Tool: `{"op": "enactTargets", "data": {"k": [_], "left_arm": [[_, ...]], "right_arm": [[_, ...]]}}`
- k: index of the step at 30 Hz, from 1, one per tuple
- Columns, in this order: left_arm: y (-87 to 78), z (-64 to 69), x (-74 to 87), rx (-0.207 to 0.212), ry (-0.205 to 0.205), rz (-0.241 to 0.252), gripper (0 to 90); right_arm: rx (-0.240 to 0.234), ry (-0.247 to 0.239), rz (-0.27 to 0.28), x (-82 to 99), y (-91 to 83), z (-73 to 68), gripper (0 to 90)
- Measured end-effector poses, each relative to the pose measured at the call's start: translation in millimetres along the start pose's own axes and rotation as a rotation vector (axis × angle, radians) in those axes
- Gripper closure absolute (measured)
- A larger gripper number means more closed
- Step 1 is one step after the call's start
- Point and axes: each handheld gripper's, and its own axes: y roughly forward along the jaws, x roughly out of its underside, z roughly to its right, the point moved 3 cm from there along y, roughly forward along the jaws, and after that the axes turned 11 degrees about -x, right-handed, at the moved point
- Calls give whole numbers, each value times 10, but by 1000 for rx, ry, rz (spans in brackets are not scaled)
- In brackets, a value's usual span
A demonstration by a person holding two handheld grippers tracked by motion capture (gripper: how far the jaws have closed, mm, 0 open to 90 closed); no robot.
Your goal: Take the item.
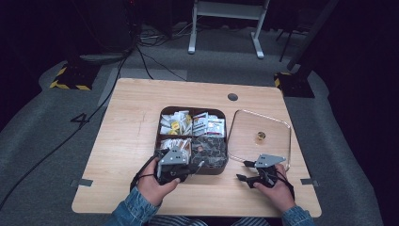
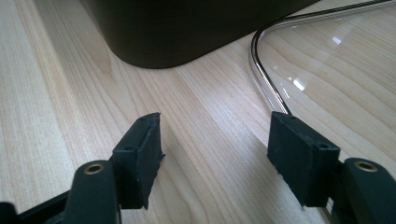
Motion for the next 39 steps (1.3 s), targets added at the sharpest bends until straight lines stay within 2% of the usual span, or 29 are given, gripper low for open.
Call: {"op": "enactTargets", "data": {"k": [10, 18, 23, 31, 39], "left_arm": [[258, 83, 130, -2, 46, -70, 843], [406, 95, 219, 8, 69, -116, 858], [462, 104, 252, -8, 77, -134, 861], [557, 151, 288, 18, 80, -152, 861], [638, 208, 323, 71, 61, -167, 844]], "right_arm": [[0, 0, 0, 1, -1, 0, 353], [0, 0, 0, 1, -1, 1, 352], [0, 0, 0, 1, -1, 0, 352], [0, 0, 0, 1, -1, 0, 352], [0, 1, 0, 1, -1, 0, 352]]}}
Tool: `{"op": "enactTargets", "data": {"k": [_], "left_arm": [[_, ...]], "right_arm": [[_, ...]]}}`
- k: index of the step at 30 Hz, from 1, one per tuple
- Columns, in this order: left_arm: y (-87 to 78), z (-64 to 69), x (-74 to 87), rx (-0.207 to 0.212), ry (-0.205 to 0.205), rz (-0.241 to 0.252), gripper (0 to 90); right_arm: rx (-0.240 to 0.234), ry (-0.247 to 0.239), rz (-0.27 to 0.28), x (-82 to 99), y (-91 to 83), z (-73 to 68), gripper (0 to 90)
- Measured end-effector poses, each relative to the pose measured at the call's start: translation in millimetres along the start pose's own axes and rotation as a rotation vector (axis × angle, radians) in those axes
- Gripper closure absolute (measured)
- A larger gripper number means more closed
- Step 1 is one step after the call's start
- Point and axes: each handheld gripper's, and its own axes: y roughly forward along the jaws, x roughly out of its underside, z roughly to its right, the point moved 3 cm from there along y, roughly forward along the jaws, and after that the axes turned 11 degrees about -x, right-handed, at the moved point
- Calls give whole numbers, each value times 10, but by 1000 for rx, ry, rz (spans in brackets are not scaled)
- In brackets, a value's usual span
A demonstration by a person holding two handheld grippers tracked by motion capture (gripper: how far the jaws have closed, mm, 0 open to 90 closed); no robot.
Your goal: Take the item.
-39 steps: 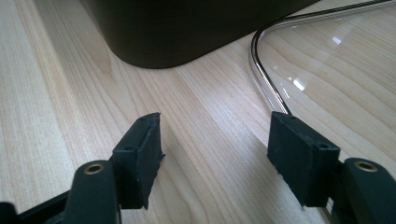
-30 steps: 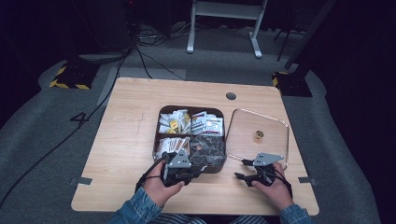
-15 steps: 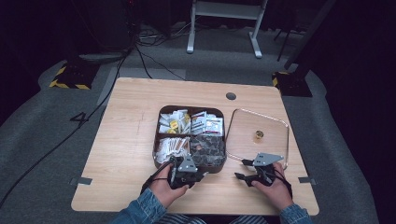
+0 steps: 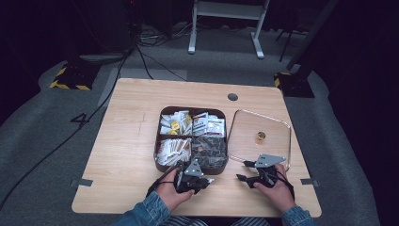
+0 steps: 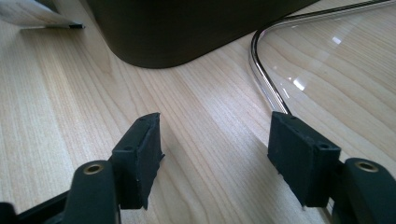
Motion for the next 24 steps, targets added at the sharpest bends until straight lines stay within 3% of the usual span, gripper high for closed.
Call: {"op": "enactTargets", "data": {"k": [5, 9, 12, 17, 19, 24], "left_arm": [[12, 22, -3, 12, -5, -4, 817], [-15, 38, -20, 31, -34, 18, 662], [-60, 36, -38, 51, -47, 39, 623], [-139, -2, -56, 29, -63, 64, 584], [-211, -44, -76, -4, -69, 84, 569], [-277, -79, -83, -37, -79, 109, 532]], "right_arm": [[0, 0, 0, 0, 0, 0, 352], [0, 0, 0, 0, 0, 0, 353], [0, 0, 0, 0, 0, 0, 352], [0, 0, 0, 0, 0, 1, 351], [0, 0, 0, 1, 0, 1, 349], [4, 6, 2, -1, 0, 9, 346]]}}
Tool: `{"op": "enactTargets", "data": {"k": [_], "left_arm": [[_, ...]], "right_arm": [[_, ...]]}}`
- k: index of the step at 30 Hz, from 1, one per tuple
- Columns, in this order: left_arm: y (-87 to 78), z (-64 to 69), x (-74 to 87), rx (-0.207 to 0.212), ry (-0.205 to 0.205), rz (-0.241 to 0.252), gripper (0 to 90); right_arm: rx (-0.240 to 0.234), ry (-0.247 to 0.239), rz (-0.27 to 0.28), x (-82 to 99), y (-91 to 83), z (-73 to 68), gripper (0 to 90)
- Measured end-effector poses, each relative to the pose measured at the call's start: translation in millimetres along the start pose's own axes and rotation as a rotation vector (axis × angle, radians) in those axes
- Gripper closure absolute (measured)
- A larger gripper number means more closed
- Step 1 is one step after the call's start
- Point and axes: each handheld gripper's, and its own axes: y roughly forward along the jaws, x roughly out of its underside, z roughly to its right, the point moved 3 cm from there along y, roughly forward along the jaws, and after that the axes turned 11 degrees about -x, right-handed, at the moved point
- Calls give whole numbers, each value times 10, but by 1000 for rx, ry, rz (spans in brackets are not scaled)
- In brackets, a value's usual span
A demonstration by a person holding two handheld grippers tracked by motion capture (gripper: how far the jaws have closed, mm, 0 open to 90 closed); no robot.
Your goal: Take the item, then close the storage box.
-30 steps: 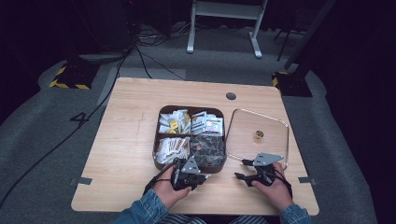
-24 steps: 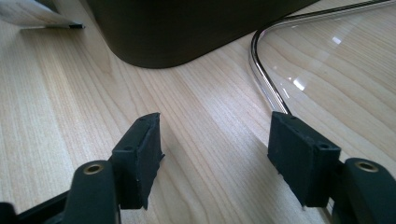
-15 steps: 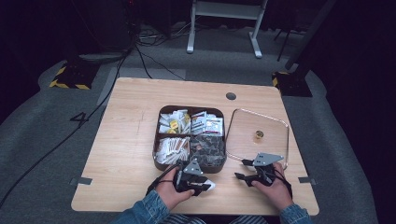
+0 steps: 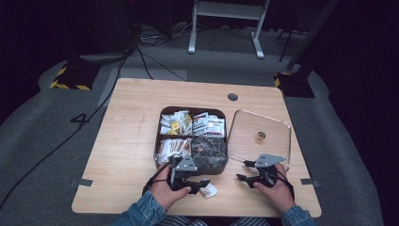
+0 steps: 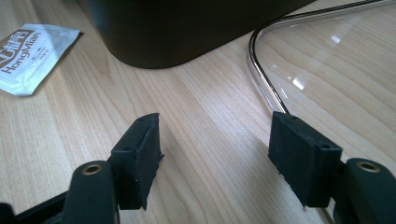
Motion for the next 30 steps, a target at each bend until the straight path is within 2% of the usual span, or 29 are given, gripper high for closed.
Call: {"op": "enactTargets", "data": {"k": [2, 7, 9, 15, 17, 18, 19, 20, 22, 23, 24, 25, 26, 27, 30], "left_arm": [[-38, -9, -17, -12, 2, 15, 525], [-213, -33, -128, -48, 6, 93, 526], [-235, -37, -137, -53, 7, 98, 526], [-389, -152, -113, -109, 1, 116, 534], [-433, -205, -92, -127, -17, 122, 535], [-462, -230, -86, -137, -25, 129, 535], [-505, -259, -76, -154, -36, 140, 534], [-505, -259, -76, -154, -36, 140, 530], [-589, -321, -42, -208, -56, 162, 519], [-635, -374, -5, -248, -82, 175, 483], [-661, -413, 27, -270, -106, 181, 473], [-661, -413, 27, -270, -106, 181, 465], [-721, -498, 101, -308, -139, 174, 458], [-721, -498, 101, -308, -139, 174, 454], [-833, -655, 234, -378, -175, 152, 424]], "right_arm": [[0, 1, -1, -1, 1, 3, 344], [3, -1, -1, -2, 3, 1, 342], [3, 0, -1, -3, 4, 1, 341], [5, 6, -3, -6, 5, 5, 334], [16, 24, 3, -16, 9, 11, 383], [9, 39, 12, -27, 12, 17, 430], [-6, 43, 16, -39, 14, 24, 449], [-6, 43, 16, -39, 14, 24, 449], [-5, 34, 15, -80, -7, 41, 443], [-7, 39, 42, -135, -58, 54, 441], [-11, 39, 51, -159, -86, 60, 442], [-13, 44, 62, -189, -122, 68, 442], [-16, 44, 79, -221, -161, 82, 441], [-17, 45, 85, -236, -180, 93, 441], [-10, 48, 99, -280, -243, 158, 441]]}}
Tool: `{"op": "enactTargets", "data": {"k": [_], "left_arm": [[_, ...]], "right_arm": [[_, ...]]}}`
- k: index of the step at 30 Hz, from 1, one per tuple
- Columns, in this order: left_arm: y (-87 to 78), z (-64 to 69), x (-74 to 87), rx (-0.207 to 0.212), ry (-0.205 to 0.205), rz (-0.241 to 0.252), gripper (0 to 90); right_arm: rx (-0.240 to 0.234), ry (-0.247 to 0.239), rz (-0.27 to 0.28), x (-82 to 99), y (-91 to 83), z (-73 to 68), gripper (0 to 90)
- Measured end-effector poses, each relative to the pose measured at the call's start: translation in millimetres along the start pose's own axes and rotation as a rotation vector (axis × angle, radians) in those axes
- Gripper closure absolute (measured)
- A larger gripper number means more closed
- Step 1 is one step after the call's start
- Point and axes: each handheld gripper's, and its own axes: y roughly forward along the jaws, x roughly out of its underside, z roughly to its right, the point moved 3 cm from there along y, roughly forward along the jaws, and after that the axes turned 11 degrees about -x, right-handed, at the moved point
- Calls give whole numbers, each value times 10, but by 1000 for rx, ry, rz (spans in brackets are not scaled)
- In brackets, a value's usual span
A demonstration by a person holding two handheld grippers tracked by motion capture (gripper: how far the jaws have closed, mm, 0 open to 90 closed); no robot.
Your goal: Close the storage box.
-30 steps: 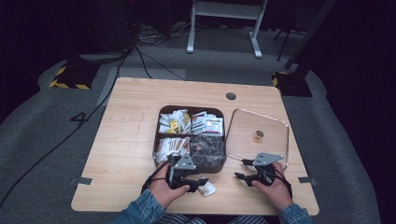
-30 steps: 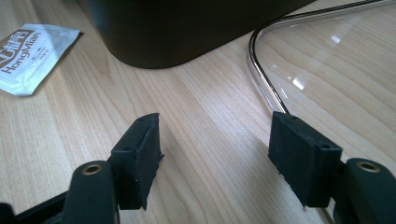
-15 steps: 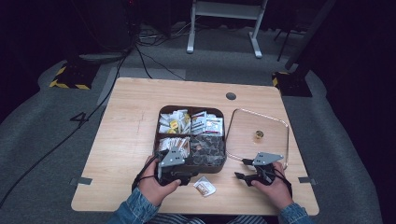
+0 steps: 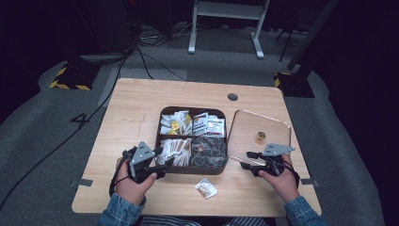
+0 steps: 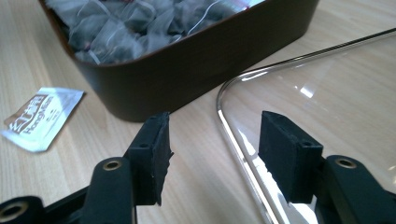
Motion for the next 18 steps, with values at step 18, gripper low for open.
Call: {"op": "enactTargets", "data": {"k": [18], "left_arm": [[21, -578, 587, -138, -109, -209, 299]], "right_arm": [[217, 60, 39, 26, -213, 577, 381]]}}
